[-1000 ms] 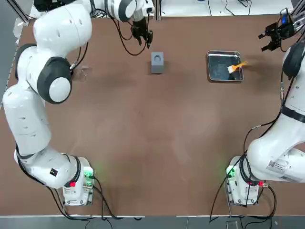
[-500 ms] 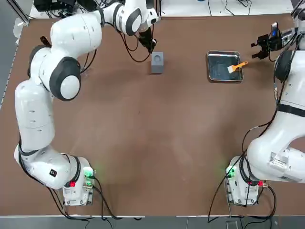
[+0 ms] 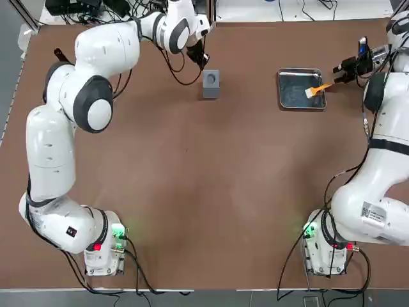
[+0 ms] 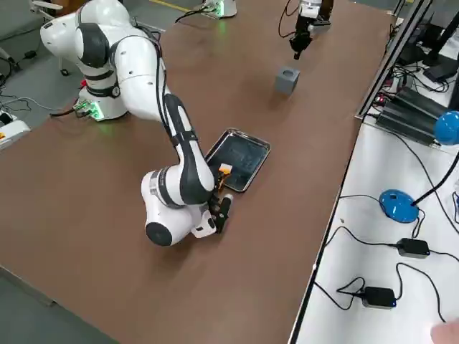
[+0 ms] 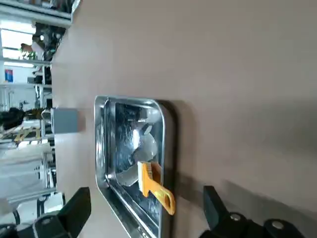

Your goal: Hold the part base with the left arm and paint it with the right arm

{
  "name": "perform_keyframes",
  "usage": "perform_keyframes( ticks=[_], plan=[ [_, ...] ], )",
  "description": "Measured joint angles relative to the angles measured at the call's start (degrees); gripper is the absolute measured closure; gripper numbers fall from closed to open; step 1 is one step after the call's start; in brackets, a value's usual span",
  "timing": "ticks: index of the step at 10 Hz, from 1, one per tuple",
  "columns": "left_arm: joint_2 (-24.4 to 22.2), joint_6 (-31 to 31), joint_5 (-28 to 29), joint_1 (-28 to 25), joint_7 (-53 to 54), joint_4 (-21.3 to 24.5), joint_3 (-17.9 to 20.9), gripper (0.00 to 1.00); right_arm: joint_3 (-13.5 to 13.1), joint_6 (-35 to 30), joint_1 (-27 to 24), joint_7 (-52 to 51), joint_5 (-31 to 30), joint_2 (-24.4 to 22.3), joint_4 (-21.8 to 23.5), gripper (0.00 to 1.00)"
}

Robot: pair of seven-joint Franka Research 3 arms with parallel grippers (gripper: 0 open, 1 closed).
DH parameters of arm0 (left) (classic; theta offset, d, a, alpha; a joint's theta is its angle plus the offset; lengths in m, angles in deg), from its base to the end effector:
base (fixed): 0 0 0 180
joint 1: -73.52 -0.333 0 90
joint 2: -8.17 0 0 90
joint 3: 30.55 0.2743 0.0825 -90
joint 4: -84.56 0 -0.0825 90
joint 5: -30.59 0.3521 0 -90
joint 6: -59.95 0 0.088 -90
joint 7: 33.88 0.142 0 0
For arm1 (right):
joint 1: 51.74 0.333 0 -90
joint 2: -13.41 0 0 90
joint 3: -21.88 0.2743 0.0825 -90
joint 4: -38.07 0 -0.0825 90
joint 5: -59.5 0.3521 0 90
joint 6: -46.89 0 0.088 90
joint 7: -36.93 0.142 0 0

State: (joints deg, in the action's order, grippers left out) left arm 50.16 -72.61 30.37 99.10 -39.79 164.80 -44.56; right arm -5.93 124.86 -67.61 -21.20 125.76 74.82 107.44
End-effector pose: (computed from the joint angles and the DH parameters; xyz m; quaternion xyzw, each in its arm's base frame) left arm 0.5577 -0.4233 0.2514 0.9600 -0.2494 0.0611 0.1117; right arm 0.5622 -0.2497 0.1270 -0.8757 -0.0205 -0.0226 0.4819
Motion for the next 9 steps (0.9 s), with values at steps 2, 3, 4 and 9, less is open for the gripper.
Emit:
perform_keyframes(
  ticks=[2,3,4,9],
  plan=[
    [0.8,-0.2,0.0,-0.3,0.3,-0.1,0.5,0.97,0.0,-1.7,0.0,-1.1,0.0,0.5,0.0,0.00],
    [1.1,-0.3,0.0,-0.4,0.3,-0.1,0.6,0.98,0.0,-2.1,0.1,-1.4,0.0,0.7,0.0,0.00],
    [1.4,-0.4,0.0,-0.7,0.4,-0.2,0.6,0.98,0.0,-2.3,0.3,-2.1,0.0,0.9,0.1,0.00],
    [2.8,-2.0,0.0,0.0,1.2,-0.2,0.5,0.97,0.1,-2.3,1.2,-4.6,0.0,2.1,0.7,0.19]
  ],
)
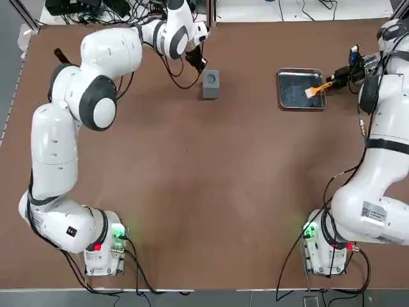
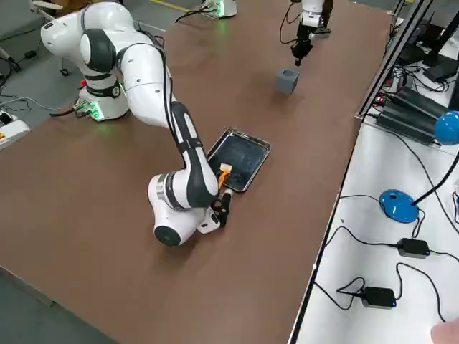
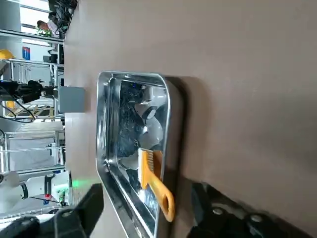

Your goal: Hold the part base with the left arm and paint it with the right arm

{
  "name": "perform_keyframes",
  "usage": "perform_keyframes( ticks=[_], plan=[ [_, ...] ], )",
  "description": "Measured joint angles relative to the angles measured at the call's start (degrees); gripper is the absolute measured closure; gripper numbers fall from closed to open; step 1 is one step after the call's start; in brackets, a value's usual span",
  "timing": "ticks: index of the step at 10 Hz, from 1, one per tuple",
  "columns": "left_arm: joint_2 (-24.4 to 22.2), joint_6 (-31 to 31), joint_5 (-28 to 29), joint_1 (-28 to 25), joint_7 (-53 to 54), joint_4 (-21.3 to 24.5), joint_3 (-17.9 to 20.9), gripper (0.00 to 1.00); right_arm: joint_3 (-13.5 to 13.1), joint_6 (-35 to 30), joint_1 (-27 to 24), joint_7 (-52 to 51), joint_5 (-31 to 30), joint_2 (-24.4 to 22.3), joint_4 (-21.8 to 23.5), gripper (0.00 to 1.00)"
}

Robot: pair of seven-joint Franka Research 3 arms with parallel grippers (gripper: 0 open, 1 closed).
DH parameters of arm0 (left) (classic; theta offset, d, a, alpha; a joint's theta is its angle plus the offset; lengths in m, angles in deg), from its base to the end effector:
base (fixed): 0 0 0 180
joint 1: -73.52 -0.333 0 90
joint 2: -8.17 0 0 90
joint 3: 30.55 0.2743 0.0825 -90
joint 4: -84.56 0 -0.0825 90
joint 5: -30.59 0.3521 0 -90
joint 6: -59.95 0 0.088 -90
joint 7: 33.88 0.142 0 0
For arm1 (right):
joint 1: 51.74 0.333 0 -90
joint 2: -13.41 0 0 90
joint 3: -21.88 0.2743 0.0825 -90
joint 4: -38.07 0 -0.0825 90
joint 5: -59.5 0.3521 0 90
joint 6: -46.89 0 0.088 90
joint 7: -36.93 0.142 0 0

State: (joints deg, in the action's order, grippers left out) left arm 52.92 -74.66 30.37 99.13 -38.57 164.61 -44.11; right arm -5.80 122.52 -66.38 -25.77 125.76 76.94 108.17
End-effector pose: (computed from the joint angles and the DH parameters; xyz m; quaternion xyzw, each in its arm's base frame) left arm 0.5607 -0.4202 0.2230 0.9593 -0.2536 0.0578 0.1104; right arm 0.5531 -0.2291 0.1031 -0.8613 -0.0566 -0.0092 0.5049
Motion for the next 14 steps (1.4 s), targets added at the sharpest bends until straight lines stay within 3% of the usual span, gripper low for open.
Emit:
perform_keyframes(
  ticks=[3,5,6,8,12,14],
  plan=[
    [0.3,-1.5,0.0,1.6,0.0,0.1,-0.1,0.97,0.0,0.0,0.0,-0.3,0.0,0.0,0.1,0.49],
    [0.6,-1.7,0.0,1.6,0.0,0.1,0.0,0.97,0.0,0.0,0.0,-0.4,0.0,0.0,0.1,0.81],
    [0.6,-1.7,0.0,1.6,0.0,0.1,0.0,0.96,0.0,0.0,0.0,-0.4,0.0,0.0,0.1,0.83],
    [0.6,-1.7,0.0,1.6,0.0,0.3,0.0,0.96,0.0,-0.5,0.0,-0.4,0.1,0.0,0.2,0.95],
    [0.7,-1.7,0.0,1.4,0.0,1.0,0.2,0.95,-0.5,-3.6,0.4,2.6,-0.4,-0.7,-0.3,0.95],
    [0.7,-1.8,0.0,1.4,0.0,1.0,0.2,0.95,-4.1,-2.1,3.6,4.6,-2.8,-3.8,-0.9,0.95]
  ],
)
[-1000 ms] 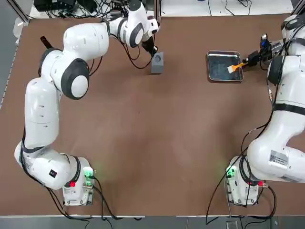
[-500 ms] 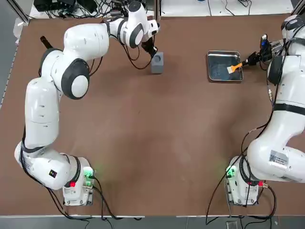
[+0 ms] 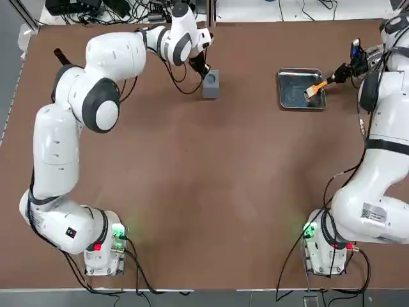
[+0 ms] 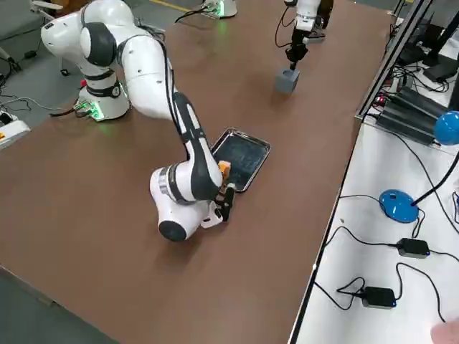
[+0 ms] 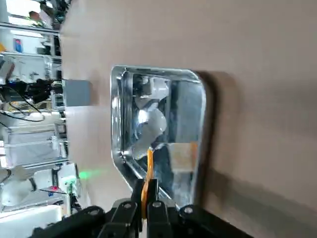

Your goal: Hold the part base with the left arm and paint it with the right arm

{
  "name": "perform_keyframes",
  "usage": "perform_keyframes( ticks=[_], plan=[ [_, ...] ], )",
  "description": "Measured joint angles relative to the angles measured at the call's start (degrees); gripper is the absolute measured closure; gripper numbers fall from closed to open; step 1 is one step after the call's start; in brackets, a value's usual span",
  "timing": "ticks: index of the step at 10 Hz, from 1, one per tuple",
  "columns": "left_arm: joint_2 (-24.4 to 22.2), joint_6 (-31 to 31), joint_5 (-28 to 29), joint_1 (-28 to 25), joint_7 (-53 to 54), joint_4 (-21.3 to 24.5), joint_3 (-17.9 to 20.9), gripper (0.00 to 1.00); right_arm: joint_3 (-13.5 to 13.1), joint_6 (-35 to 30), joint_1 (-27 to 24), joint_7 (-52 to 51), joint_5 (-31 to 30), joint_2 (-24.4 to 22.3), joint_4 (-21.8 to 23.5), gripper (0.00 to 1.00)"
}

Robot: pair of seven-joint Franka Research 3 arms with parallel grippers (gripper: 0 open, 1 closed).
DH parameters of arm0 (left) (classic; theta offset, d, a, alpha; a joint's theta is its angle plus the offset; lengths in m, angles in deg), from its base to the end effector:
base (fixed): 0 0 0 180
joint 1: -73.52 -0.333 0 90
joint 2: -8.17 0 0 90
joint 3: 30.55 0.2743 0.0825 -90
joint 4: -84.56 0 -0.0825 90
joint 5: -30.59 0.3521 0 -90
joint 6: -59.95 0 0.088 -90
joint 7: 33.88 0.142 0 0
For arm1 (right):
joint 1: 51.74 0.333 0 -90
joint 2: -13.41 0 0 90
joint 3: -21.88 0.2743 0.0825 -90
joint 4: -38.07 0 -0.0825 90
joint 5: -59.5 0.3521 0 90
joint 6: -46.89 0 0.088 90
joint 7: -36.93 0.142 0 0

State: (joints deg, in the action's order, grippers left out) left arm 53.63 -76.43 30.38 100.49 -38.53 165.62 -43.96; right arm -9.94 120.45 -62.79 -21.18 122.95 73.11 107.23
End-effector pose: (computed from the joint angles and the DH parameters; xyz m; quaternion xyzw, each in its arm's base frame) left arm 0.5492 -0.4317 0.2099 0.9566 -0.2634 0.0570 0.1111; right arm 0.5649 -0.2268 0.1524 -0.8815 -0.0610 0.0226 0.4678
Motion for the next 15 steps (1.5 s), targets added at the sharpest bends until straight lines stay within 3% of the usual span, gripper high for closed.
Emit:
perform_keyframes(
  ticks=[2,4,5,7,9,10,12,15],
  plan=[
    [0.0,0.0,0.0,0.0,0.0,0.0,0.0,0.95,-1.6,7.6,3.0,2.6,-4.9,-4.3,0.6,0.95],
    [0.0,0.0,0.0,0.0,0.0,0.0,0.0,0.95,-0.5,12.8,5.2,8.8,-9.9,-7.7,3.1,0.95],
    [0.0,0.0,0.0,0.0,0.0,0.0,0.0,0.95,1.4,15.0,5.8,13.7,-13.7,-9.7,4.1,0.95],
    [0.0,0.0,0.0,0.0,0.0,0.0,0.0,0.95,8.5,21.9,6.6,25.9,-23.6,-15.7,7.4,0.95],
    [0.0,-0.1,0.0,0.0,0.0,0.0,0.0,0.95,17.0,36.7,7.0,33.3,-34.5,-24.6,17.4,0.95],
    [0.0,-0.1,0.0,0.0,0.0,0.0,0.0,0.95,19.7,43.8,7.1,34.1,-38.0,-28.2,23.8,0.95],
    [0.0,-0.2,0.0,0.0,0.0,0.0,0.0,0.95,21.1,49.8,7.3,34.2,-43.8,-30.8,30.7,0.95],
    [0.0,-0.2,0.0,0.1,0.0,0.0,0.0,0.95,23.9,51.8,7.3,41.5,-53.1,-31.0,32.9,0.95]
  ],
)
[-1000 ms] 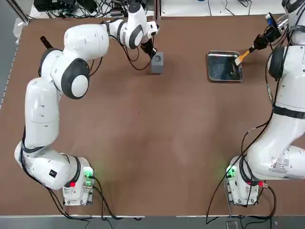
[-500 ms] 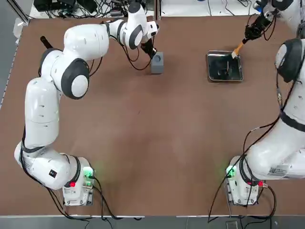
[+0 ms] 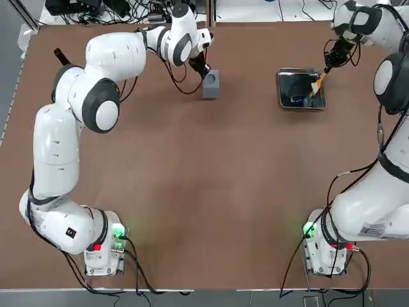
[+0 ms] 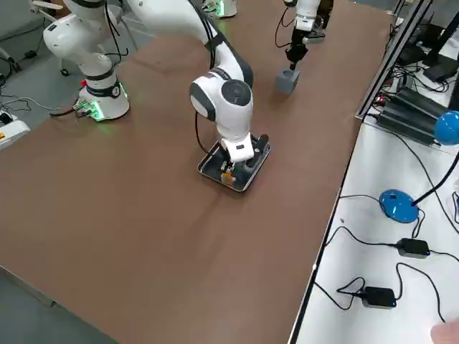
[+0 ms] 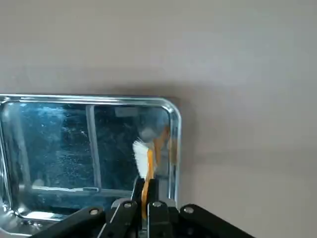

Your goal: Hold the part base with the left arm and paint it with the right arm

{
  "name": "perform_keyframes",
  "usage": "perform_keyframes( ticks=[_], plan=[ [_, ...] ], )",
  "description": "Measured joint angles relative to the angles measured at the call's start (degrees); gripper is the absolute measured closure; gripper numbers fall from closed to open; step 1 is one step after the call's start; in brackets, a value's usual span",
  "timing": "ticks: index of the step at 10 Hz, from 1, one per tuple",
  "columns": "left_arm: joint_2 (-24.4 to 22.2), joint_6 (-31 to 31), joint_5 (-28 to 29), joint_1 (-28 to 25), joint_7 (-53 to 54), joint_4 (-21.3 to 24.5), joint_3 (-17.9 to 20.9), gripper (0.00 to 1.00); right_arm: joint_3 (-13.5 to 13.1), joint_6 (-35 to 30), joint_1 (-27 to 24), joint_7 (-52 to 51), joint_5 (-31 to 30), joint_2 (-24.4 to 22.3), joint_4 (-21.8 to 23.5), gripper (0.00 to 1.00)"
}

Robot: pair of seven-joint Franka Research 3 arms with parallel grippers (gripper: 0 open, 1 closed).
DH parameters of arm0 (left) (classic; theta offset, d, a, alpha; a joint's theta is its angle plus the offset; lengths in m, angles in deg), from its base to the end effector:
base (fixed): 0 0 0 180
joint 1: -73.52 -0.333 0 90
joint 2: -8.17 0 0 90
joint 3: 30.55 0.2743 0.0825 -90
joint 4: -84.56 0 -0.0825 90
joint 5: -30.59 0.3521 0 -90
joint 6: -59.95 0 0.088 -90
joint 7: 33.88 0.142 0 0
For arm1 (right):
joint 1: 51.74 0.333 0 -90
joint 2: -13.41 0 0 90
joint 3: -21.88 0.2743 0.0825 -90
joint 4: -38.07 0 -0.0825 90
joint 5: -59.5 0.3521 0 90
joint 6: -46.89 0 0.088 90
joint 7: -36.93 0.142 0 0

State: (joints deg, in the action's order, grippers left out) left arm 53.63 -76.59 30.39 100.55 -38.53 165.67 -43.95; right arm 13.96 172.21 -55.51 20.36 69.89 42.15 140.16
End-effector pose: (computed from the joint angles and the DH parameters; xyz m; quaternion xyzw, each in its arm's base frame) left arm 0.5489 -0.4322 0.2098 0.9564 -0.2638 0.0579 0.1113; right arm 0.5900 -0.1075 0.2190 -0.9983 0.0063 0.0337 0.0477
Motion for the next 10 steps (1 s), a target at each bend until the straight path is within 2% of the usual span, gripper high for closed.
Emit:
perform_keyframes(
  ticks=[3,8,9,10],
  plan=[
    [0.0,0.0,0.0,0.0,0.0,0.0,0.0,0.95,5.6,0.5,0.2,9.5,-1.5,0.0,0.7,0.95],
    [0.0,0.0,0.0,0.0,0.0,0.0,0.0,0.94,16.5,2.0,0.5,27.9,-1.6,0.0,1.0,0.95],
    [0.0,0.0,0.0,0.0,0.0,0.0,0.0,0.95,17.6,1.8,0.6,29.4,-1.6,-0.1,1.0,0.95],
    [0.0,0.0,0.0,0.0,0.0,0.0,0.0,0.95,17.5,1.4,0.4,29.4,-1.7,-0.2,1.0,0.95]
  ],
)
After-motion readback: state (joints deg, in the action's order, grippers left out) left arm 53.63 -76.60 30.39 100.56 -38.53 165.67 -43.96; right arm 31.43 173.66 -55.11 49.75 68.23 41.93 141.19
